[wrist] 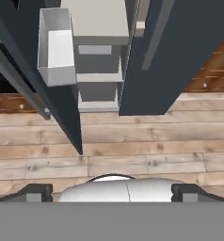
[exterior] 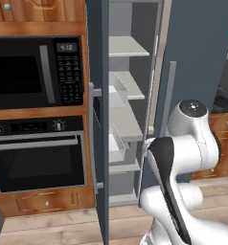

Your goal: Store the kebab skewer in the freezer for long-term storage. Close the freezer door after placing the cooked food.

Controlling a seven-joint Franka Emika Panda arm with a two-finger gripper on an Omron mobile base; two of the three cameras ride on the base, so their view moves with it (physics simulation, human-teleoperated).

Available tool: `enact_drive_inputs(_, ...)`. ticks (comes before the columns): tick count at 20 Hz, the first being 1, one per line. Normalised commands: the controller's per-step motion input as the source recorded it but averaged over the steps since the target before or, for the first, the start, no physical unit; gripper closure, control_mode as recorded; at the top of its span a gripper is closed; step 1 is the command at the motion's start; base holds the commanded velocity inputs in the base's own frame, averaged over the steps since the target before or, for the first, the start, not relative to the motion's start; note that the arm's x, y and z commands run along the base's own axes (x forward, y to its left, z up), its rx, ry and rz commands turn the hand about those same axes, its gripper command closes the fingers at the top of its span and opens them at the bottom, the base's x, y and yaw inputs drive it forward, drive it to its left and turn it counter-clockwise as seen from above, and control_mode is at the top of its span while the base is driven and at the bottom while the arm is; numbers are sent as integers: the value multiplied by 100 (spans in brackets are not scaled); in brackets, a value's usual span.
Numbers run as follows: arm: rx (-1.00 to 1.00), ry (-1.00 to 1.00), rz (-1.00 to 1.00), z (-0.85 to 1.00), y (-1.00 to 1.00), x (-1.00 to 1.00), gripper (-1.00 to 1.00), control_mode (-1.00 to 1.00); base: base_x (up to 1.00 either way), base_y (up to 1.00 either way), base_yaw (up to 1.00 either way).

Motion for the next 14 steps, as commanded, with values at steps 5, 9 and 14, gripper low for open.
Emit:
enact_drive_inputs(5,-43,-9,-4,4,100,1,-100,-100,0,0,0)
enact_drive_inputs(9,-31,-11,-11,0,100,31,-100,-100,0,0,0)
enact_drive_inputs(14,-40,33,0,16,75,71,-100,-100,0,0,0)
